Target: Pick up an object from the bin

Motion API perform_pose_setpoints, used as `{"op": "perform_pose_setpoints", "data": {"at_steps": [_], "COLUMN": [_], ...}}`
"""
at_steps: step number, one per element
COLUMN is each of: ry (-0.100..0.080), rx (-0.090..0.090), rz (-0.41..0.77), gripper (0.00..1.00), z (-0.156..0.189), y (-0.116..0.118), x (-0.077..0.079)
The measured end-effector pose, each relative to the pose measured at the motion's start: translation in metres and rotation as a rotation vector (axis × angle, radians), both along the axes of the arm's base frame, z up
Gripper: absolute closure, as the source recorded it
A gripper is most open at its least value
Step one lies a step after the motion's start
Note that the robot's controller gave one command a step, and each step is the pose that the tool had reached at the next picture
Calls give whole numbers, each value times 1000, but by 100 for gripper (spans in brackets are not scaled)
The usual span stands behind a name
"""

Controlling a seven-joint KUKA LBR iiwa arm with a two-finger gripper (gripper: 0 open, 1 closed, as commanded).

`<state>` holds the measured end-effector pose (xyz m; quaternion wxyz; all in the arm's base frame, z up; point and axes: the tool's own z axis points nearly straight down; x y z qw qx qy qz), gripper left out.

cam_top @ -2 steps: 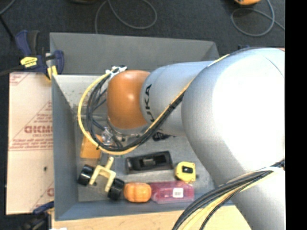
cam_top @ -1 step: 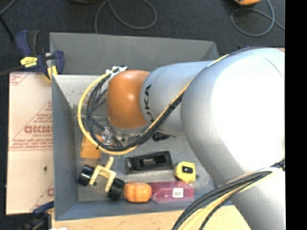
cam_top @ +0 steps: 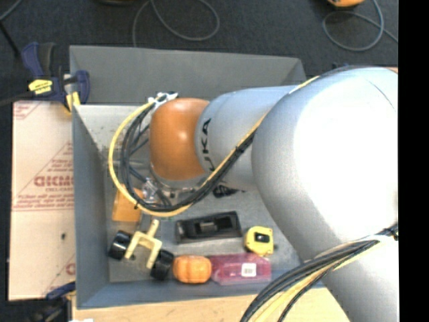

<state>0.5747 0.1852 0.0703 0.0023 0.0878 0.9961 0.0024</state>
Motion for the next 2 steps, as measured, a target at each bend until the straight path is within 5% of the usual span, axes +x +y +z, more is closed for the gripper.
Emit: {"op": "perform_pose_setpoints", "data": {"at_steps": [2], "ry": [0], "rx": [0], "rz": [-2], "gripper": [100], "z": [0], "y": [0], "x": [0]}}
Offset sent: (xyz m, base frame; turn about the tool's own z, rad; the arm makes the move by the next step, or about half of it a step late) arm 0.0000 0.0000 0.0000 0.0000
